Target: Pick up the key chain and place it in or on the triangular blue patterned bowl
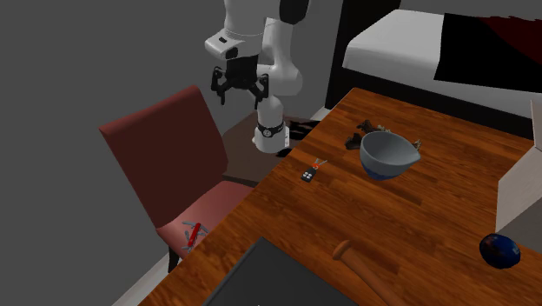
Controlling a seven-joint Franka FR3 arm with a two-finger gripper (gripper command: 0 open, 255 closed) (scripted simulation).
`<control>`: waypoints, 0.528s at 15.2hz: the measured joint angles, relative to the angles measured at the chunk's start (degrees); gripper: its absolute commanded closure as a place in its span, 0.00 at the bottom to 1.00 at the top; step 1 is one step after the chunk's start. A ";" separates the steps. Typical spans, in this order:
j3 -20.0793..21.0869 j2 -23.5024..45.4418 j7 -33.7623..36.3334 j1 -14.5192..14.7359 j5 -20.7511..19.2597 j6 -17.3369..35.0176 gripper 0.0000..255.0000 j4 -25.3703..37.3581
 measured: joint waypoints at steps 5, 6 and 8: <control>2.89 -2.30 5.81 0.71 3.20 2.91 0.00 -4.95; 3.97 -3.09 7.78 1.04 4.35 3.88 0.00 -6.58; 6.01 -4.12 11.60 1.63 6.63 5.97 0.00 -9.39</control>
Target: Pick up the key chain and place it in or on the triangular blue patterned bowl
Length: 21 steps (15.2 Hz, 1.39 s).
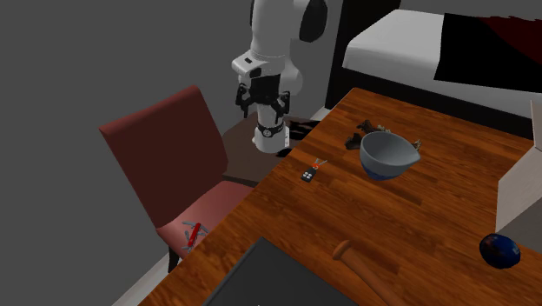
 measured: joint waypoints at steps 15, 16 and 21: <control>20.88 9.43 30.03 3.91 17.22 23.56 0.00 -9.17; 22.87 11.21 32.40 3.90 18.04 25.51 0.00 -8.81; 25.70 14.96 34.74 3.37 19.02 31.41 0.00 -10.47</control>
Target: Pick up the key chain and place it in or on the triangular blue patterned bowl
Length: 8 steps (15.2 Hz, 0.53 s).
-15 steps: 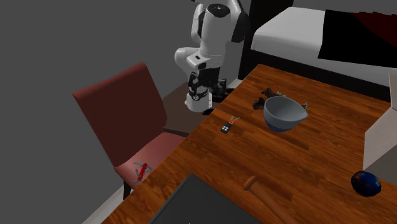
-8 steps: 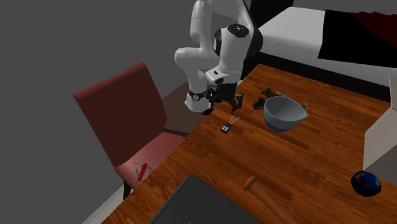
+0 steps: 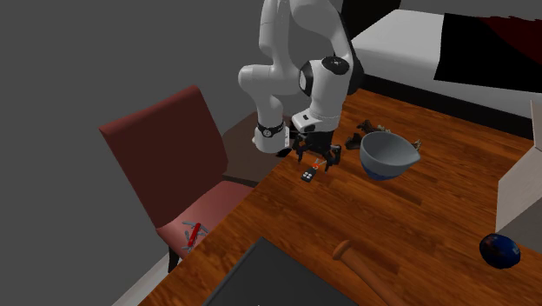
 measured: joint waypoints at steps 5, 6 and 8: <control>1.18 2.27 0.33 -0.44 0.15 3.59 0.00 -1.31; 1.21 2.36 0.33 -0.47 0.14 3.72 0.00 -1.35; 1.22 2.41 0.31 -0.49 0.14 3.82 0.00 -1.38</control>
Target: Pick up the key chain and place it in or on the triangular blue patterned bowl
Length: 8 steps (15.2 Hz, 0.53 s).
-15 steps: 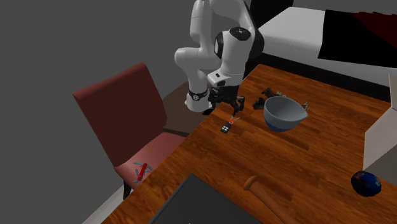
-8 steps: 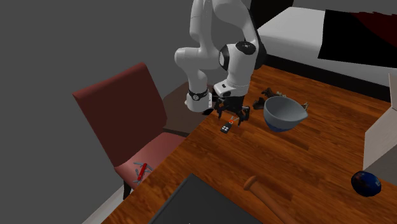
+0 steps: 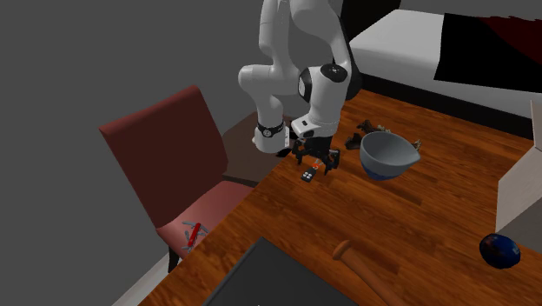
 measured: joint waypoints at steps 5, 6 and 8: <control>0.00 0.02 -0.01 -0.01 -0.01 0.03 1.00 -0.01; 0.00 0.02 -0.01 -0.01 -0.01 0.03 1.00 -0.01; 0.00 0.02 -0.01 -0.01 -0.01 0.03 1.00 -0.01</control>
